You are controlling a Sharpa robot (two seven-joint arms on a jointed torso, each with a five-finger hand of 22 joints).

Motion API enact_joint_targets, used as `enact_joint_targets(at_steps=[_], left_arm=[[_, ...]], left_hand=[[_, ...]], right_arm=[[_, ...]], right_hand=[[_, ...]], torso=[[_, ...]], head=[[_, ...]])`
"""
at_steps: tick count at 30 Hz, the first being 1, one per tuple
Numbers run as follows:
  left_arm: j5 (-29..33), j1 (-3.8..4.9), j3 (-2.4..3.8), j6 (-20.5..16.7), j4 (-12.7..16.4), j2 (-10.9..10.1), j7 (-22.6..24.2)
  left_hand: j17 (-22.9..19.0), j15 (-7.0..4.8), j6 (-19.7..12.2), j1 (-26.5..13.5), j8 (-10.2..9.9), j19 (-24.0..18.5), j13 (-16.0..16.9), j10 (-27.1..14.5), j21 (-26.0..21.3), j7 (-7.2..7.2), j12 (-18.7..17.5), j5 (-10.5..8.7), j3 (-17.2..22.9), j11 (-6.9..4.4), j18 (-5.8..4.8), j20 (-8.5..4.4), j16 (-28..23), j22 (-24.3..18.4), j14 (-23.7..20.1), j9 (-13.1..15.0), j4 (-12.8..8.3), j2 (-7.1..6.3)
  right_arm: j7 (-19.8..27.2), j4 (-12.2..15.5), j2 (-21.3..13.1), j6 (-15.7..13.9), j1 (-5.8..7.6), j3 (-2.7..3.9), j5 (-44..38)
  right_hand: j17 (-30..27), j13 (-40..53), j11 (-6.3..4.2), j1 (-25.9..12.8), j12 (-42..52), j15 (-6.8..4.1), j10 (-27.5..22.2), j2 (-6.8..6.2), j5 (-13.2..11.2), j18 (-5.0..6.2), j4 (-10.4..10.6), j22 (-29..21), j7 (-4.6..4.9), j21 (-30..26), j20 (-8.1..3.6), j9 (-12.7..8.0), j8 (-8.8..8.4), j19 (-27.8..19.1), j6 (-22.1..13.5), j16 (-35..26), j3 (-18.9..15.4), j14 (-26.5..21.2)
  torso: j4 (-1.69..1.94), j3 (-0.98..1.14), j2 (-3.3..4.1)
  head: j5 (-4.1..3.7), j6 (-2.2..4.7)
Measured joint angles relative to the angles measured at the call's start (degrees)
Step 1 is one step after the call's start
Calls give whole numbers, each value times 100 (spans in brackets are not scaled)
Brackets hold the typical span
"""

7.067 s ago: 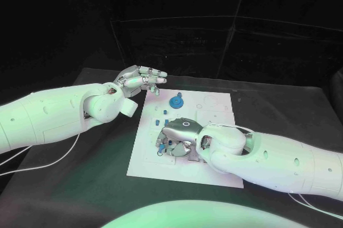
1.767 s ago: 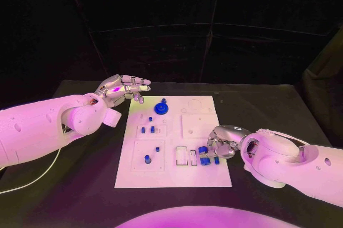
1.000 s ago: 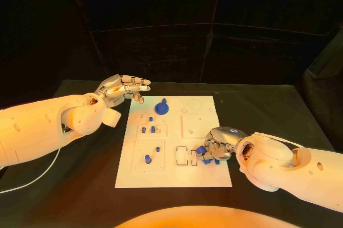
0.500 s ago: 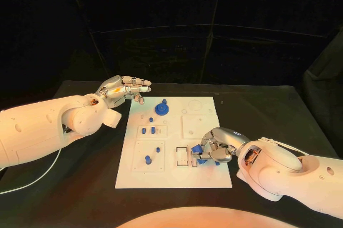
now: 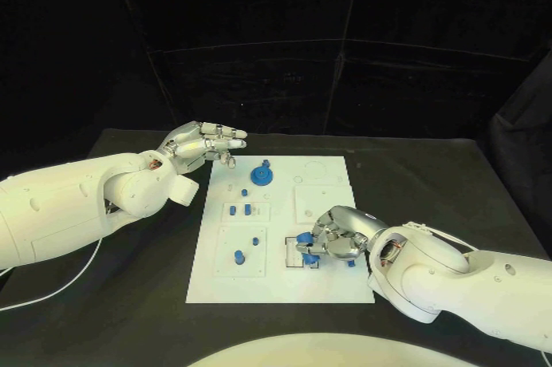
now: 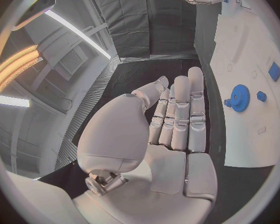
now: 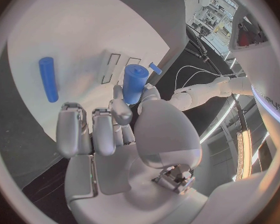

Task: Assemble the parts on the task board

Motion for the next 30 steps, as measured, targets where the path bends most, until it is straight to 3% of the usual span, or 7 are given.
enact_joint_targets(at_steps=[5,16,18,21,25,27,30], left_arm=[[0,0,0,5,0,3,-3],[0,0,-1,12,3,7,-9],[0,0,-1,13,3,8,-10],[0,0,-1,14,3,8,-12],[0,0,-1,15,2,8,-14],[0,1,-1,15,1,11,-15],[0,1,-1,16,0,11,-16]], left_hand=[[0,0,0,0,0,0,0,0,0,0,0,0,0,0,0,0,0,0,0,0,0,0],[0,0,0,0,0,0,0,0,0,0,0,0,0,0,0,0,0,0,0,0,0,0],[0,0,0,0,0,0,0,0,0,0,0,0,0,0,0,0,0,1,0,0,0,0],[1,0,0,0,0,0,0,0,0,0,0,0,0,0,0,0,0,1,0,0,0,0],[1,0,0,0,0,0,0,0,0,0,0,0,0,0,0,0,0,1,0,0,0,0],[1,0,0,0,0,0,0,0,0,0,0,0,0,0,0,0,0,1,0,0,0,0],[1,0,0,0,0,0,0,0,0,0,0,0,0,0,0,0,0,1,0,0,0,0]], right_arm=[[-168,-93,143,136,0,0,130],[-472,-268,413,291,2,0,270],[-504,-287,435,291,2,0,266],[-548,-312,467,284,2,0,243],[-580,-332,505,270,2,0,194],[-588,-339,517,269,2,1,168],[-595,-345,522,276,3,1,135]], right_hand=[[-15,-52,-12,-93,-97,0,-12,10,-164,0,4,0,-47,0,0,39,37,0,50,0,-51,0],[-31,-58,-20,-214,-128,-21,-20,41,-303,0,14,0,-56,0,-21,81,53,21,60,-23,-142,-21],[-31,-58,-41,-309,-155,-33,0,52,-569,0,8,0,-71,0,-21,91,68,21,75,-23,-215,-8],[-47,-58,-41,-582,-199,-41,0,59,-1423,0,8,0,-98,0,-21,123,88,21,102,-54,-389,-1],[-62,-103,-41,-810,-302,-40,0,-98,-2077,0,23,0,-66,0,-21,159,89,21,69,-60,-465,-1],[-78,-145,-40,-993,-378,-40,-4,-280,-2272,0,40,0,-52,0,-23,176,93,19,56,-89,-361,-1],[-114,-218,-27,-1399,-504,-40,-76,-687,-2365,0,54,0,-25,-38,-43,193,104,0,29,-124,-23,-1]], torso=[[2,0,1],[1,0,0],[1,0,0],[1,0,0],[-6,2,0],[-7,2,0],[-7,3,0]], head=[[-3,-10],[25,-23],[27,-27],[34,-29],[43,-29],[47,-32],[51,-37]])
